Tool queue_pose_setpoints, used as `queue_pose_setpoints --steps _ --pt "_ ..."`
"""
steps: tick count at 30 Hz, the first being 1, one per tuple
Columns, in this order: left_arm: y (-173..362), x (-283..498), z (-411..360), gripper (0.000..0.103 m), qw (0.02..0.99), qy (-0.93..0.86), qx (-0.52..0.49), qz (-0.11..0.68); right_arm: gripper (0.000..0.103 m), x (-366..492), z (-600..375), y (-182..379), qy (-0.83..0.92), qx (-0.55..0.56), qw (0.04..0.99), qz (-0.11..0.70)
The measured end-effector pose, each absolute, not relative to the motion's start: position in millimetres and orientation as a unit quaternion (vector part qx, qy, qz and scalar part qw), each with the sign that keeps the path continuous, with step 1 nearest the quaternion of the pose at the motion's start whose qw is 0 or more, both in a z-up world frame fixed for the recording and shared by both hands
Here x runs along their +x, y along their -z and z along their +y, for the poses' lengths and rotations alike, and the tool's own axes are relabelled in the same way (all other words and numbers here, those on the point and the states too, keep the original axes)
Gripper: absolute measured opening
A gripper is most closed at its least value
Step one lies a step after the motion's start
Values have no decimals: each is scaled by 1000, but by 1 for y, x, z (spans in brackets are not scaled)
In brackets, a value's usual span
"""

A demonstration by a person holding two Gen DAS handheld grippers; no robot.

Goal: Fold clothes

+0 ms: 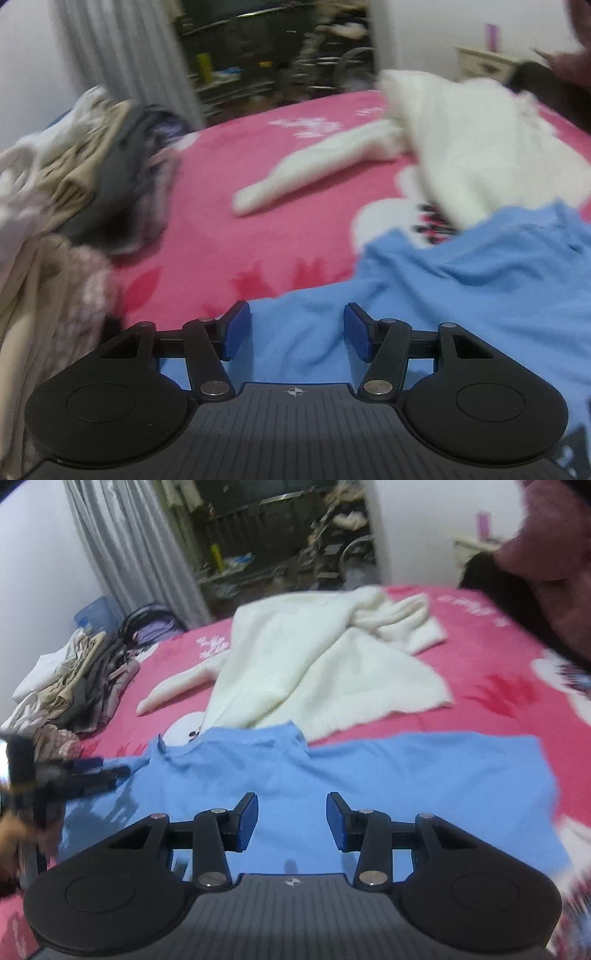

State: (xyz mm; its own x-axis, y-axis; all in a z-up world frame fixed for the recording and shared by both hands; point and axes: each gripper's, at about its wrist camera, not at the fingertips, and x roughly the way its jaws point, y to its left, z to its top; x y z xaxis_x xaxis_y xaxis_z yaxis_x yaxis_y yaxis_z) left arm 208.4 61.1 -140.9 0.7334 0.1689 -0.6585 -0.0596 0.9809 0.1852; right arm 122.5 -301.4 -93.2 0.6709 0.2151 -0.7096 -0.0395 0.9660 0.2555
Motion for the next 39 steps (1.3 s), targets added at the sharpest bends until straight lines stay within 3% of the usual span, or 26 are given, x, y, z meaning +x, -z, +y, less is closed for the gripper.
queue_pose_setpoints --steps 4,10,17,29,32,33,34,36,39 --pt "141 220 75 57 936 -62 30 346 43 176 -298 115 -97 99 899 416" --pt "158 241 67 57 932 -5 44 359 43 221 -302 143 -131 85 882 445" --pt "167 241 75 56 937 12 37 348 43 230 -323 132 -190 37 869 456" --pt "170 241 70 26 943 15 29 330 46 246 -285 154 -228 -135 812 520" --pt "171 238 63 14 946 15 36 321 32 241 -271 151 -215 -165 808 522" --pt "171 238 62 10 947 12 35 318 17 237 -264 151 -210 -184 809 517" --pt "172 238 61 8 949 7 34 315 9 232 -256 150 -206 -204 811 508" --pt "172 239 63 0 950 -10 29 312 5 220 -244 148 -189 -238 820 485" --pt "170 239 68 0 950 -43 25 307 4 208 -244 143 -136 -266 845 443"
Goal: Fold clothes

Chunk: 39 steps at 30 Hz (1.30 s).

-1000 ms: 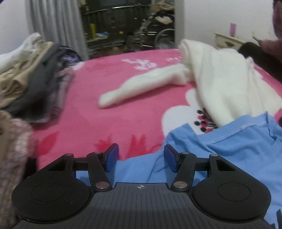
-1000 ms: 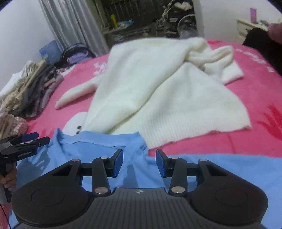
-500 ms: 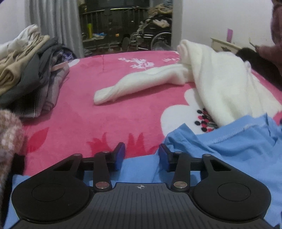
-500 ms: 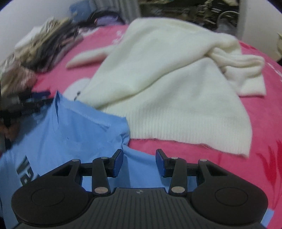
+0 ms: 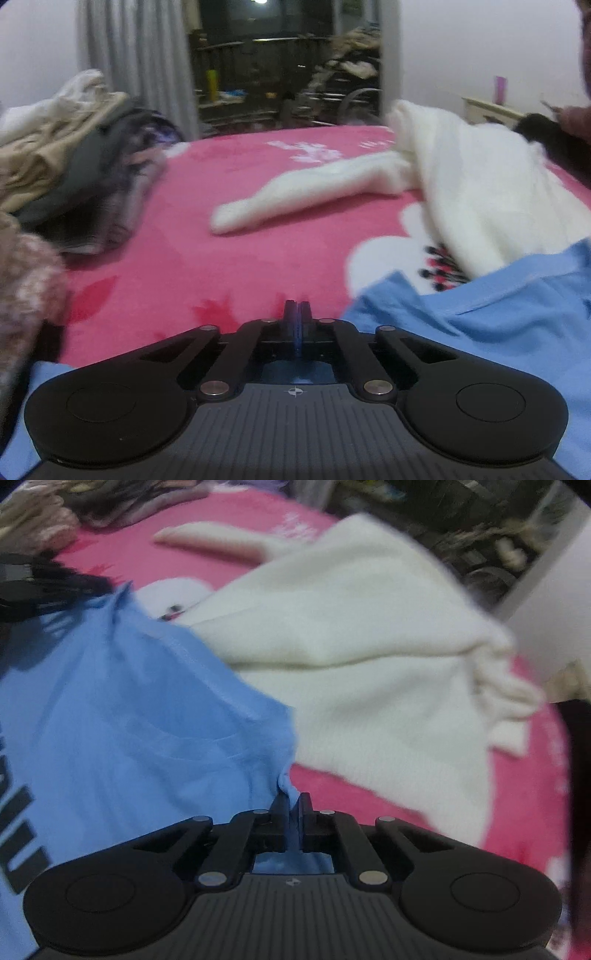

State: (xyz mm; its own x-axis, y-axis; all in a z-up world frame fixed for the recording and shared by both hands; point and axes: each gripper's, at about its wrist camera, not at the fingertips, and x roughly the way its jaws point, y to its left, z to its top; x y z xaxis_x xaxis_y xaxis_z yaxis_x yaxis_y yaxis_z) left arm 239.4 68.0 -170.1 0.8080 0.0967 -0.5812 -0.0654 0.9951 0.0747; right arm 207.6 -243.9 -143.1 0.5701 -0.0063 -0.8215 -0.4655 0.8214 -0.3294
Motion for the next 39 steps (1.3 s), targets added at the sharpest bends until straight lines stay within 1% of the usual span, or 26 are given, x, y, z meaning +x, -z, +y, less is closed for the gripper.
queue_pose_setpoints --steps 2,5,9,10,11,12,13,16,17,20,22,23,24,26,29,31,32,33,34,35,36,39 --pt "170 242 72 0 949 -55 26 310 4 203 -250 141 -96 -279 861 415" --pt "174 245 77 0 946 -68 25 316 4 204 -261 151 -62 -259 873 408" --pt "177 248 79 0 945 -77 30 316 6 207 -274 164 -30 -204 893 399" --pt "177 248 80 0 945 -79 31 316 7 207 -278 166 -23 -189 898 397" --pt "177 248 81 0 945 -84 30 315 11 208 -281 169 -15 -174 902 394" --pt "177 248 83 0 944 -89 26 316 20 209 -291 166 -9 -135 908 396" --pt "176 248 86 0 943 -94 21 318 23 210 -305 161 -4 -83 913 400" --pt "174 250 97 2 938 -115 0 327 23 206 -351 140 20 83 921 381" --pt "173 250 99 3 937 -120 -4 328 25 201 -362 132 24 127 922 364" --pt "172 251 104 3 934 -134 -19 330 26 189 -366 110 -1 213 925 316" --pt "170 252 103 6 932 -146 -15 331 26 185 -345 101 -62 247 918 303" --pt "168 252 102 11 931 -155 -10 331 26 188 -326 99 -107 251 910 314" --pt "166 250 102 14 930 -162 -10 330 26 195 -299 101 -160 245 894 339" --pt "160 247 102 16 928 -176 -8 327 24 210 -238 113 -250 216 856 397" --pt "140 230 106 21 935 -180 -15 306 25 230 -163 142 -280 158 835 447" --pt "123 212 106 25 943 -163 -18 291 24 249 -145 161 -247 147 841 459" --pt "115 201 106 29 947 -149 -19 285 20 254 -151 165 -226 177 843 455" --pt "108 189 105 32 950 -127 -20 285 19 257 -162 167 -209 222 841 448" --pt "102 176 104 34 952 -103 -21 286 20 260 -173 169 -192 266 836 439" --pt "97 159 102 35 954 -68 -24 290 23 258 -186 167 -184 311 829 426" --pt "97 144 101 35 953 -44 -22 298 23 251 -197 160 -184 341 826 410" --pt "95 99 98 38 945 27 -13 325 24 223 -222 129 -194 379 824 374"
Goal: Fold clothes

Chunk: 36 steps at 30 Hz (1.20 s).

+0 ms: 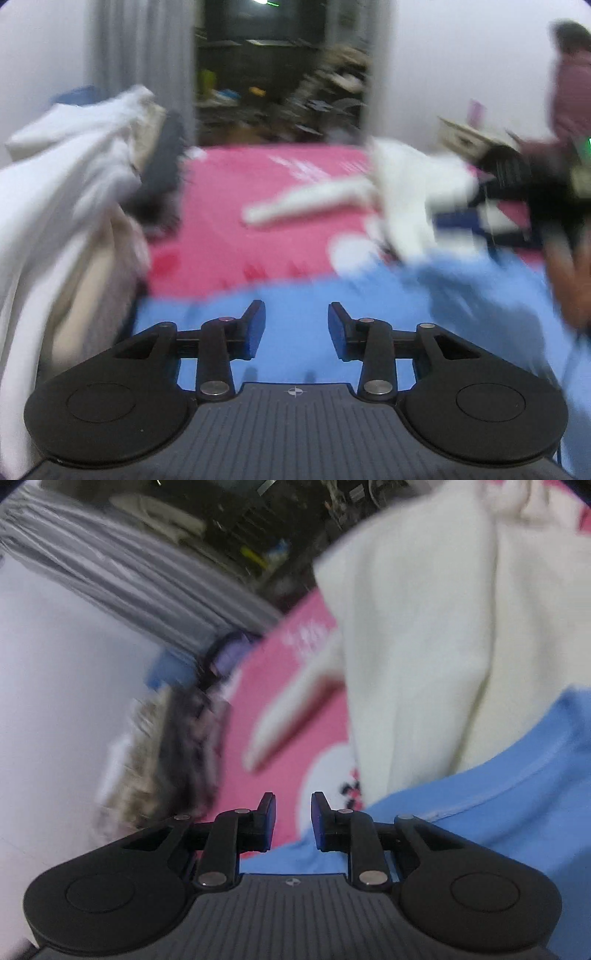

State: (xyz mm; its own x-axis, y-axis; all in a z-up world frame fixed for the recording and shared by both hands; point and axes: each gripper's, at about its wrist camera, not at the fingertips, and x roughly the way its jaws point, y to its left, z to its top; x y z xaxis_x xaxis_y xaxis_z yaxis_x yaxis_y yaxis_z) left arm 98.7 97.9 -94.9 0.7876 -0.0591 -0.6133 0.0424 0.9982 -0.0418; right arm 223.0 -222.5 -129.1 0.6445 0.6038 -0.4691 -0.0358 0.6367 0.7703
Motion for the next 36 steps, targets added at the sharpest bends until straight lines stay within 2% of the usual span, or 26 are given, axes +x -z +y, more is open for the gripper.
queue_pose_setpoints --steps 4,9,15,22,34,35,36 --pt "105 53 106 38 924 34 -8 380 24 183 -249 91 -208 418 815 343" --pt "117 21 133 38 907 -16 -31 419 27 157 -225 71 -245 452 776 366" --pt "122 10 137 38 923 -42 -4 384 28 163 -110 104 -281 400 730 477" --pt "132 10 140 38 923 -38 13 382 28 185 -12 147 -282 383 695 539" --pt "145 19 138 38 918 -23 33 394 28 197 27 196 -254 390 657 593" --pt "146 20 138 38 918 -23 37 395 24 196 27 197 -253 395 657 590" --pt "146 21 137 38 918 -22 39 395 14 195 26 198 -253 398 659 586"
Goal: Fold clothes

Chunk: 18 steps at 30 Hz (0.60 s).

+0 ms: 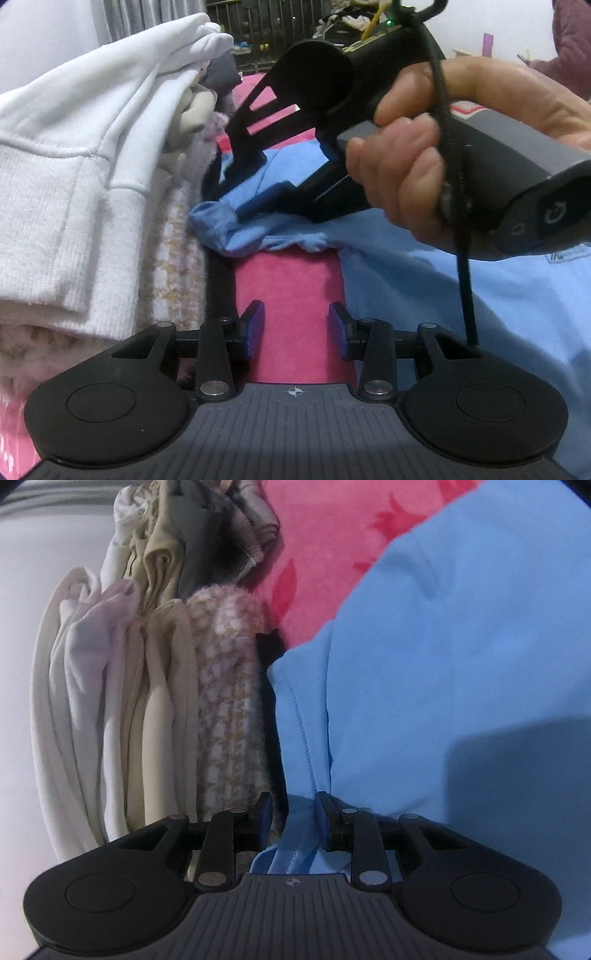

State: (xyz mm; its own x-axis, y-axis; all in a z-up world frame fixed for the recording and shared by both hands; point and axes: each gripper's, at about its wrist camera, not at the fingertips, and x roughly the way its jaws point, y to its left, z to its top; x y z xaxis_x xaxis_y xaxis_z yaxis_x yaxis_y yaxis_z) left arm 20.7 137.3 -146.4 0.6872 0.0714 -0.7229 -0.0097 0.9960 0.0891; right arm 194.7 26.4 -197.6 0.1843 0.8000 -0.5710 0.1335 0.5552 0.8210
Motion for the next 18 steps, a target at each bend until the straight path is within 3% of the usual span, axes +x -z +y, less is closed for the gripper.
queue_pose_setpoints --steps 1,3,12,18 --pt "146 21 137 38 918 -22 40 395 5 194 26 198 -253 401 660 583" --pt "146 22 136 38 918 -22 41 395 0 192 24 197 -255 411 663 572" --pt "144 28 130 38 918 -18 47 394 0 180 -66 138 -315 421 716 459" --pt "147 27 126 38 919 1 78 385 0 173 -128 154 -251 386 755 467"
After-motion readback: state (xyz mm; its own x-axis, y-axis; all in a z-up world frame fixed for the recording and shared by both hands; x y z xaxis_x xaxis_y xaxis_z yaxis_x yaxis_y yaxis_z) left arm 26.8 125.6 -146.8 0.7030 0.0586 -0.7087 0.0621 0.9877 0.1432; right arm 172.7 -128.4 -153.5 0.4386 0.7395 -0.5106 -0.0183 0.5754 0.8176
